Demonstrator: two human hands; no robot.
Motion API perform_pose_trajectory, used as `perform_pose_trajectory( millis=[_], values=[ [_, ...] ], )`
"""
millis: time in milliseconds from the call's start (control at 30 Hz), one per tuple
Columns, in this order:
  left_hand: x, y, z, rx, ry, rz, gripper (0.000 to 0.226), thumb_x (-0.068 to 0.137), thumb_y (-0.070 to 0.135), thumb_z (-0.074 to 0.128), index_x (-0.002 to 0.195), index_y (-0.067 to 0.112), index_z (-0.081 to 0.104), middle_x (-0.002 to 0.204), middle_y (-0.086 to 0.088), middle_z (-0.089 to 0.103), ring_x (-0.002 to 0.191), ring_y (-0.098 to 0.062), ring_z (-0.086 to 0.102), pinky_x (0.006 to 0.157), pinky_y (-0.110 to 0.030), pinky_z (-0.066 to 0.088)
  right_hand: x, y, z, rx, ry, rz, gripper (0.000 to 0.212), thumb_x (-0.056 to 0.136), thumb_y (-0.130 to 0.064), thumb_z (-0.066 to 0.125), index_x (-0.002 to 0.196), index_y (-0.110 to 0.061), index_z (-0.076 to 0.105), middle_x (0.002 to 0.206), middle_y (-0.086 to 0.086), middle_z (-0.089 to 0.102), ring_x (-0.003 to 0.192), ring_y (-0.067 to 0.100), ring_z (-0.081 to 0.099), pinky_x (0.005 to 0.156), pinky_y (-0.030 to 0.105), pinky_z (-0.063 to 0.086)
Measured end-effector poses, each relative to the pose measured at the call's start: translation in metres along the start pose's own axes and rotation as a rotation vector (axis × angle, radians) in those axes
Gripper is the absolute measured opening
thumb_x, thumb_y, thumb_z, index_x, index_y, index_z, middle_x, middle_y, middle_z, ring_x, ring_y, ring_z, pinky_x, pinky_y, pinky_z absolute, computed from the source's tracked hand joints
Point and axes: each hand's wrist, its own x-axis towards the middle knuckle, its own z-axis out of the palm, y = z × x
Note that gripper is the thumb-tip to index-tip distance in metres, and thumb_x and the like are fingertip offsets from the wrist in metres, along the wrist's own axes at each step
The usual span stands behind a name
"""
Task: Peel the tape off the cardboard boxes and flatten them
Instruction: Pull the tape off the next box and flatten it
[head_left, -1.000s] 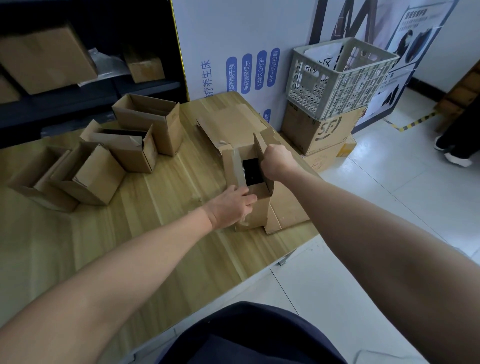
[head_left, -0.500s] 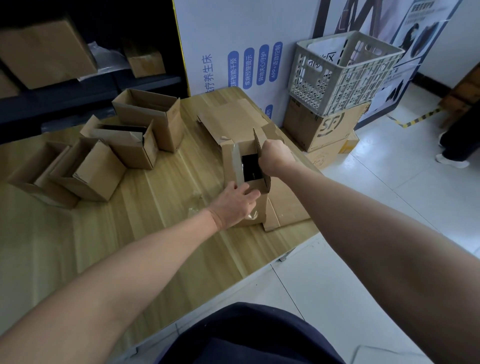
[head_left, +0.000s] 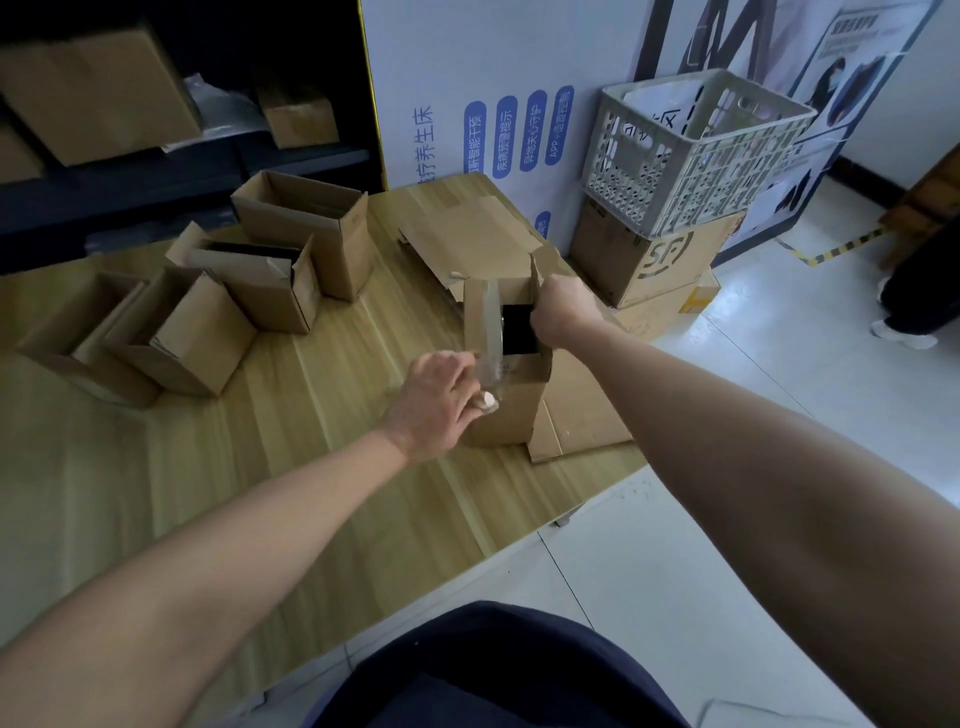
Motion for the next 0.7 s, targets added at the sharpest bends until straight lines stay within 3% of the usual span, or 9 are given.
perform_pose_trajectory(
  millis=[100, 200, 300, 400, 500, 600, 700],
  values=[
    [0.015, 0.019, -0.010, -0.184, -0.069, -0.344, 0.040, 0.083, 0.052, 0.056, 0.083, 0.013, 0.055, 0.090, -0.002, 0.049, 0.072, -0.017, 0.052, 0.065, -0.031, 0.052, -0.001, -0.004, -0.001, 0.022, -0.014, 0.011, 0.010, 0.087, -0.001, 0.049, 0.093, -0.003, 0.056, 0.089, 0.013, 0.056, 0.082, 0.032, 0.058, 0.064, 0.032, 0.048],
    [0.015, 0.035, -0.008, -0.288, -0.229, -0.611, 0.030, 0.081, 0.039, 0.063, 0.086, 0.016, 0.045, 0.092, 0.002, 0.044, 0.073, -0.018, 0.050, 0.059, -0.024, 0.039, -0.003, -0.004, -0.001, 0.029, -0.030, 0.034, 0.010, 0.084, 0.003, 0.046, 0.083, -0.005, 0.053, 0.084, 0.013, 0.056, 0.077, 0.030, 0.057, 0.057, 0.031, 0.046],
    [0.013, 0.044, -0.005, -0.375, -0.211, -0.743, 0.032, 0.076, 0.027, 0.062, 0.094, 0.017, 0.037, 0.101, 0.001, 0.041, 0.079, -0.019, 0.047, 0.063, -0.027, 0.036, -0.004, -0.003, -0.002, 0.053, -0.021, 0.053, 0.012, 0.082, 0.005, 0.046, 0.082, -0.004, 0.054, 0.084, 0.014, 0.059, 0.076, 0.030, 0.060, 0.058, 0.033, 0.048],
    [0.016, 0.047, -0.008, -0.508, -0.201, -0.920, 0.057, 0.074, 0.053, 0.068, 0.101, 0.015, 0.036, 0.098, 0.003, 0.040, 0.075, -0.014, 0.048, 0.057, -0.026, 0.040, -0.004, -0.005, -0.007, 0.059, -0.012, 0.067, 0.012, 0.082, 0.006, 0.050, 0.078, -0.004, 0.054, 0.079, 0.013, 0.057, 0.066, 0.028, 0.058, 0.053, 0.031, 0.046],
    [0.028, 0.043, -0.013, -0.663, -0.123, -1.130, 0.077, 0.066, 0.066, 0.071, 0.108, 0.012, 0.038, 0.104, -0.001, 0.044, 0.082, -0.015, 0.052, 0.065, -0.029, 0.048, -0.005, -0.011, -0.011, 0.077, -0.011, 0.071, 0.009, 0.083, 0.006, 0.052, 0.081, -0.002, 0.056, 0.082, 0.014, 0.060, 0.076, 0.031, 0.063, 0.062, 0.036, 0.053],
    [0.036, 0.041, -0.015, -0.792, -0.011, -1.132, 0.062, 0.072, 0.056, 0.072, 0.104, 0.014, 0.039, 0.107, -0.002, 0.050, 0.088, -0.017, 0.056, 0.068, -0.027, 0.048, -0.004, -0.016, -0.020, 0.116, 0.000, 0.057, 0.010, 0.085, 0.004, 0.049, 0.088, -0.002, 0.055, 0.083, 0.014, 0.061, 0.074, 0.031, 0.065, 0.069, 0.039, 0.059],
    [0.040, 0.038, -0.020, -0.810, -0.022, -1.045, 0.043, 0.076, 0.049, 0.068, 0.095, 0.016, 0.047, 0.095, 0.000, 0.057, 0.079, -0.015, 0.057, 0.061, -0.026, 0.046, -0.003, -0.018, -0.033, 0.050, 0.025, 0.030, 0.011, 0.084, 0.006, 0.051, 0.088, -0.002, 0.057, 0.074, 0.010, 0.059, 0.068, 0.026, 0.064, 0.065, 0.035, 0.057]
  ],
)
